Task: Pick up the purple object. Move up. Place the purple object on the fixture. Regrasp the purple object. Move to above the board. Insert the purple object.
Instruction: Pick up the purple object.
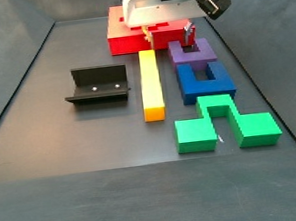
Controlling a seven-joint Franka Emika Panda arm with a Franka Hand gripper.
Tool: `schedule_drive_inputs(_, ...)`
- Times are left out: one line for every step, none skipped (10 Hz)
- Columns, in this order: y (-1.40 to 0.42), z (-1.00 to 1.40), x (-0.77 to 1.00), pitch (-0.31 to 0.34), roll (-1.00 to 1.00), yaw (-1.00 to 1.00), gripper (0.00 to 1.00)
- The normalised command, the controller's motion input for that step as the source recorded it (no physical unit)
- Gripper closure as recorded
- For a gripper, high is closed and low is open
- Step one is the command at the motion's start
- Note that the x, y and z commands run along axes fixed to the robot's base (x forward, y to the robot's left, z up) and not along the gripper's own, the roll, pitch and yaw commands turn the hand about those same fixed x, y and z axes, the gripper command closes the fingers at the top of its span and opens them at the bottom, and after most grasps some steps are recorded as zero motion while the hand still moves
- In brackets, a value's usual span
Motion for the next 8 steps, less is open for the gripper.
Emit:
schedule_drive_inputs(-0.01, -0.14, 0.00, -0.093, -0.10, 0.00, 0.00)
schedule_drive_inputs(-0.04, -0.17, 0.00, -0.067, -0.07, 0.00, 0.00)
schedule_drive_inputs(-0.05, -0.19, 0.00, -0.050, -0.06, 0.00, 0.00)
schedule_drive_inputs(-0.10, -0.21, 0.00, -0.066, -0.06, 0.00, 0.00)
schedule_drive_inputs(-0.05, -0.17, 0.00, -0.039, -0.05, 0.00, 0.00)
schedule_drive_inputs(-0.04, -0.15, 0.00, -0.044, -0.05, 0.00, 0.00)
schedule_drive_inputs(0.00, 0.00, 0.00, 0.000, 0.01, 0.00, 0.00)
schedule_drive_inputs(0.00, 0.00, 0.00, 0.000, 0.01, 0.00, 0.00)
